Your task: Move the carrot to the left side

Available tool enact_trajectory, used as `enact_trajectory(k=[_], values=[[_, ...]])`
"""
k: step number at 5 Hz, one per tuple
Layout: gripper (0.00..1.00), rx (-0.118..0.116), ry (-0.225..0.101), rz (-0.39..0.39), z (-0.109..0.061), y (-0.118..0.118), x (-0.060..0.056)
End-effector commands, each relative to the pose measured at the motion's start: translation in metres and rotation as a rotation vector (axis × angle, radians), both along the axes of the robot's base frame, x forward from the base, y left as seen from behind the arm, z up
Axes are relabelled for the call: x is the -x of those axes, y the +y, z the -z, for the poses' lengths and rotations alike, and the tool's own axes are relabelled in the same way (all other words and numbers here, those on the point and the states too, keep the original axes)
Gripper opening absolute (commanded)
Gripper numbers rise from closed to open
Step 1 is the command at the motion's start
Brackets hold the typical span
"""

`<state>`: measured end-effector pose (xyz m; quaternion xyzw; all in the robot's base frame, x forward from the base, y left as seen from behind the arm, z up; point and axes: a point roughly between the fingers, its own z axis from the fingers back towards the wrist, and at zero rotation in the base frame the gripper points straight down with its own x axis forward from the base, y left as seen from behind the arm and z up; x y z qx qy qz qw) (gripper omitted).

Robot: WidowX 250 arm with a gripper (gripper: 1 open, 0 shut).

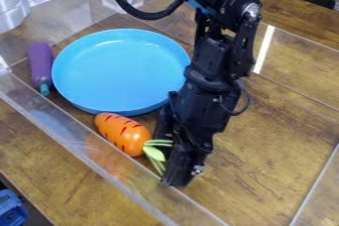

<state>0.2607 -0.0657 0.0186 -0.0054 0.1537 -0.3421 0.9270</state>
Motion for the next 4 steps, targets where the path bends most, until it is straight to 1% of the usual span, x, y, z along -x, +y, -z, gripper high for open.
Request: enact_trajectory(k=[1, 4], values=[[0.0, 0.006, -0.041, -0.032, -0.0096, 0.0097, -0.0043], [0.0, 0.005, -0.049, -0.046, -0.0095, 0.0122, -0.0048]])
